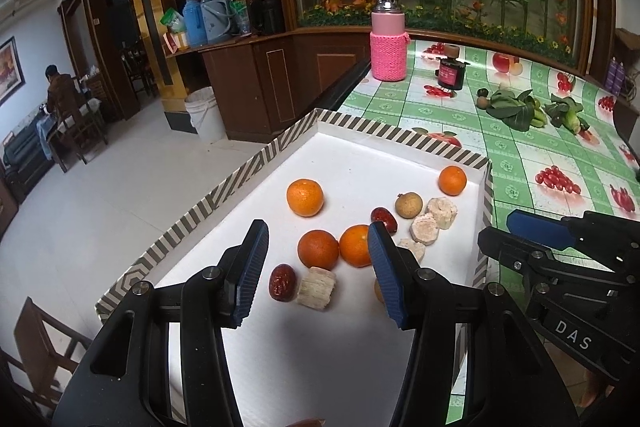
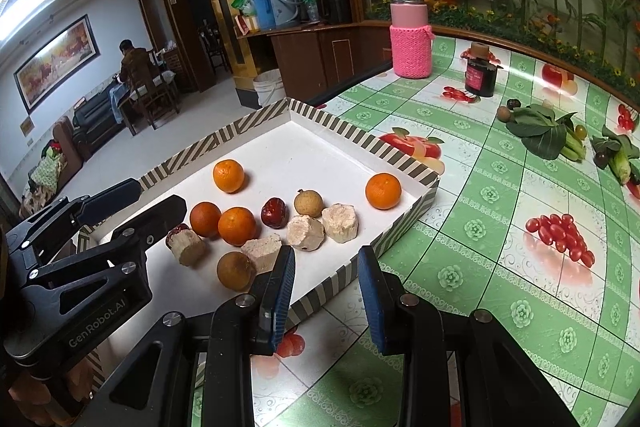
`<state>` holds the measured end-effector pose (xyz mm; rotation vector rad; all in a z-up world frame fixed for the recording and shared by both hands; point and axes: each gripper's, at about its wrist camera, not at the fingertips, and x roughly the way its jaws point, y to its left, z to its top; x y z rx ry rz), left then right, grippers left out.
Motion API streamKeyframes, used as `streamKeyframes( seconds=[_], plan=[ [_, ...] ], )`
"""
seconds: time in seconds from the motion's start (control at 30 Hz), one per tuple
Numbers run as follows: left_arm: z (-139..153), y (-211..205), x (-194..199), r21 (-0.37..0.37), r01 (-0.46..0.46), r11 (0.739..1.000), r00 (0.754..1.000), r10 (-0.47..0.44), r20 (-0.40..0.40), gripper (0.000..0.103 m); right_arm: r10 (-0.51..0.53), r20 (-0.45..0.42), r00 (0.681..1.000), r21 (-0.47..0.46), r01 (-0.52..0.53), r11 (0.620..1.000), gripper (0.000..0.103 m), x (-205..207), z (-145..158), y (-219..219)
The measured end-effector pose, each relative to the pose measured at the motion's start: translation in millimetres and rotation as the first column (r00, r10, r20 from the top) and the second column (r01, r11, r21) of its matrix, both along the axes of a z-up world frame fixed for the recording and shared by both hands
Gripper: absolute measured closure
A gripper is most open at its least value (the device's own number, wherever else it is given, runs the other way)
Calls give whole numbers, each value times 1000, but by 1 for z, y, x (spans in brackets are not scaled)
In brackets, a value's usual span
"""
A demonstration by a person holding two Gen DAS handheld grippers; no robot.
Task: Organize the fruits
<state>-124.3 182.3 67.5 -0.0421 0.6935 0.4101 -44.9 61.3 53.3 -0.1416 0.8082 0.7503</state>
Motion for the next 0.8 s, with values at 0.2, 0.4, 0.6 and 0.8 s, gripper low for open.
streamKeyframes(
  seconds=[0.2, 0.4, 0.6, 0.8],
  plan=[
    [0, -1, 0, 0, -1, 1000, 1000, 1, 3, 51, 1, -3, 1000, 1, -1, 1000, 72, -2, -2, 1],
    [2, 0, -1, -8, -6, 1000, 1000, 6, 8, 51, 1, -7, 1000, 0, -1, 1000, 72, -2, -3, 2],
    [1, 1, -1, -14, -11, 1000, 1000, 11, 5, 51, 1, -11, 1000, 1, -1, 1000, 72, -1, -4, 3],
    [-1, 4, -1, -22, -14, 1000, 1000, 14, 1, 51, 7, -17, 1000, -6, -7, 1000, 72, -2, -5, 9]
  ],
)
